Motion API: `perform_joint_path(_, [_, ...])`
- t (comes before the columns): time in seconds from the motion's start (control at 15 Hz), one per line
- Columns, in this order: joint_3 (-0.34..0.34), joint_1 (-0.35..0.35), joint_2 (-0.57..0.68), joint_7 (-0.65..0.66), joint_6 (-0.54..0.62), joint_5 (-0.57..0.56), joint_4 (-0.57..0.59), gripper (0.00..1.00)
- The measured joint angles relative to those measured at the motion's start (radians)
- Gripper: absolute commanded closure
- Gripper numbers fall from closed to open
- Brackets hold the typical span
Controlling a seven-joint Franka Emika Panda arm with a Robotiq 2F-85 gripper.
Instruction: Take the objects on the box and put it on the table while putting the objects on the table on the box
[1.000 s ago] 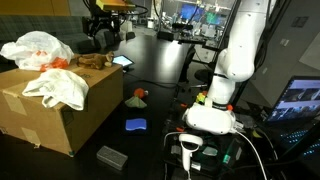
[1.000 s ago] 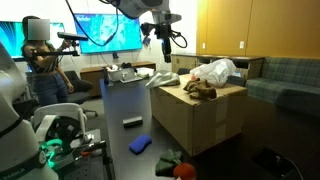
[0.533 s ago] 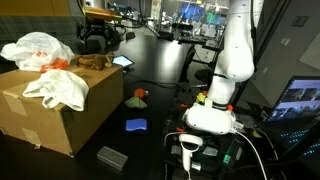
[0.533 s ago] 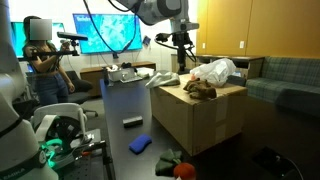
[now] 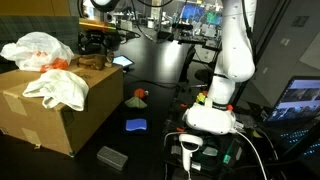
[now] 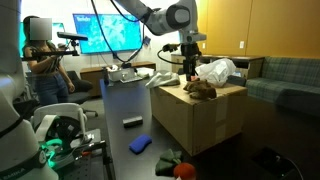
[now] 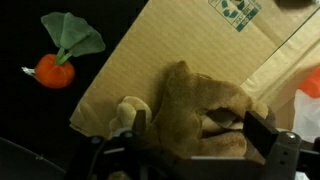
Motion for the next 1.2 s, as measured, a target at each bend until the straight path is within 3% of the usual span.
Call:
perform_joint_path(0.53, [-0.057, 0.01, 0.063, 0.133, 0.056, -0.01, 0.0, 0.0])
perform_joint_path(0.6, [-0.062, 0.011, 0.068, 0.145, 0.06, -0.011, 0.0, 0.1])
perform_joint_path(0.67, [-0.065, 0.011, 0.073, 0.155, 0.061, -0.012, 0.0, 0.26])
perform_joint_path(1.2, [-0.076, 0.017, 0.084, 0.208, 0.062, -0.019, 0.0, 0.86])
